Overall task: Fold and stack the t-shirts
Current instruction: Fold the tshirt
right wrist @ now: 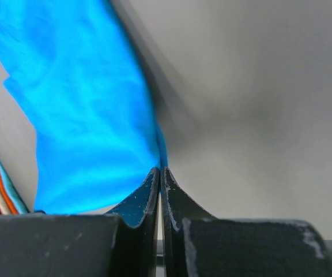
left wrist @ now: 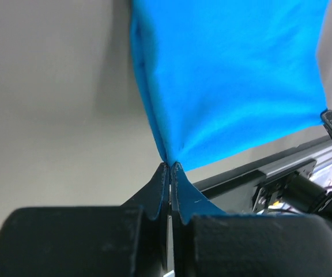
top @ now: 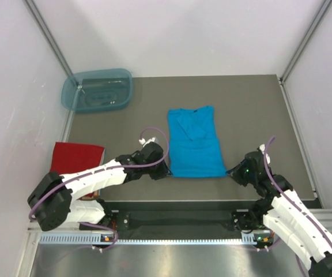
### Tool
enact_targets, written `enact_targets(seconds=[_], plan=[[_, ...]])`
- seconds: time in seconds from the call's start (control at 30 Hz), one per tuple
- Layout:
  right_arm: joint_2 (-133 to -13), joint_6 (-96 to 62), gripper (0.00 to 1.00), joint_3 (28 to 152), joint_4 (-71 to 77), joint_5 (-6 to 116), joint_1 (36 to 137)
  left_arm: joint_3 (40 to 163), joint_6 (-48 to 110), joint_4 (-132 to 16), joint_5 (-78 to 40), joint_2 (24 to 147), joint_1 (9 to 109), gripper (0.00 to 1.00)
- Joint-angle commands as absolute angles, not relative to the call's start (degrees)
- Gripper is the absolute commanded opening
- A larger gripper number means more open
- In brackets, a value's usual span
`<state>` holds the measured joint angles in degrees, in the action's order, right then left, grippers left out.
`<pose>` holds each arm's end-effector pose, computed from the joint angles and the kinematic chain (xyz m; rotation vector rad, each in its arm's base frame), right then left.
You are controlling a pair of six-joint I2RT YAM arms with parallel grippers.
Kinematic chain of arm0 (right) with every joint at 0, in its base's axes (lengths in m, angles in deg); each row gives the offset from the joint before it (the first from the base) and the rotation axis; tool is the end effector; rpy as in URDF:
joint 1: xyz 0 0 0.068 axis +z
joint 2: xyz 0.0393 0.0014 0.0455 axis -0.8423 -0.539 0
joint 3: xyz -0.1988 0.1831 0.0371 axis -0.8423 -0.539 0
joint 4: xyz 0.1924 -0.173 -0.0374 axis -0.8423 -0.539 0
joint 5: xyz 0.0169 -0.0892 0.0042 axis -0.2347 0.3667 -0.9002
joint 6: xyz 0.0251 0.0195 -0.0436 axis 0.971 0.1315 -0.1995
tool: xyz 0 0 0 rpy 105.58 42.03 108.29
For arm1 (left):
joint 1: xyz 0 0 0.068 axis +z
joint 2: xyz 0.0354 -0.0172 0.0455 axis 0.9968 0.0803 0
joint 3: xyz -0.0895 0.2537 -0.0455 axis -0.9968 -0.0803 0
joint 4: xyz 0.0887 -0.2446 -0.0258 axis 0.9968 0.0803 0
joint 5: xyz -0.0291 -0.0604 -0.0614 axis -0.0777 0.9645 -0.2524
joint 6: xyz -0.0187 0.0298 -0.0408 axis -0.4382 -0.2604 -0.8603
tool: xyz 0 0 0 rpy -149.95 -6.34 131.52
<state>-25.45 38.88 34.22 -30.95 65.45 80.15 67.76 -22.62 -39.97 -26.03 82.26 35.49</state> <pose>0.1163 0.0470 0.1789 0.8729 2.3471 0.6076 0.1585 -0.1894 0.1935 -0.3345 2.6384 -0.8322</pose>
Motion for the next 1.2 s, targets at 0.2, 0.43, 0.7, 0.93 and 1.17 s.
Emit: enact_targets(seconds=[0.2, 0.43, 0.7, 0.93, 1.17], plan=[[-35.3, 33.4, 0.00, 46.5, -27.5, 70.0, 80.7, 78.2, -16.1, -35.7, -29.8, 84.5, 40.3, 0.00], [-46.7, 29.0, 0.00, 55.5, -24.2, 73.5, 79.7, 84.1, -12.0, -37.4, -24.3, 90.9, 47.2, 0.00], [-62.0, 22.6, 0.00, 70.7, -20.0, 74.3, 77.6, 97.8, -4.6, -38.6, -17.8, 102.4, 56.2, 0.00], [-76.7, 19.0, 0.00, 82.2, -17.4, 70.7, 73.8, 113.7, -1.1, -35.6, -15.8, 114.0, 60.7, 0.00], [-88.3, 17.1, 0.00, 91.6, -15.5, 66.4, 70.1, 122.7, -1.1, -41.5, -11.2, 124.9, 64.7, 0.00]])
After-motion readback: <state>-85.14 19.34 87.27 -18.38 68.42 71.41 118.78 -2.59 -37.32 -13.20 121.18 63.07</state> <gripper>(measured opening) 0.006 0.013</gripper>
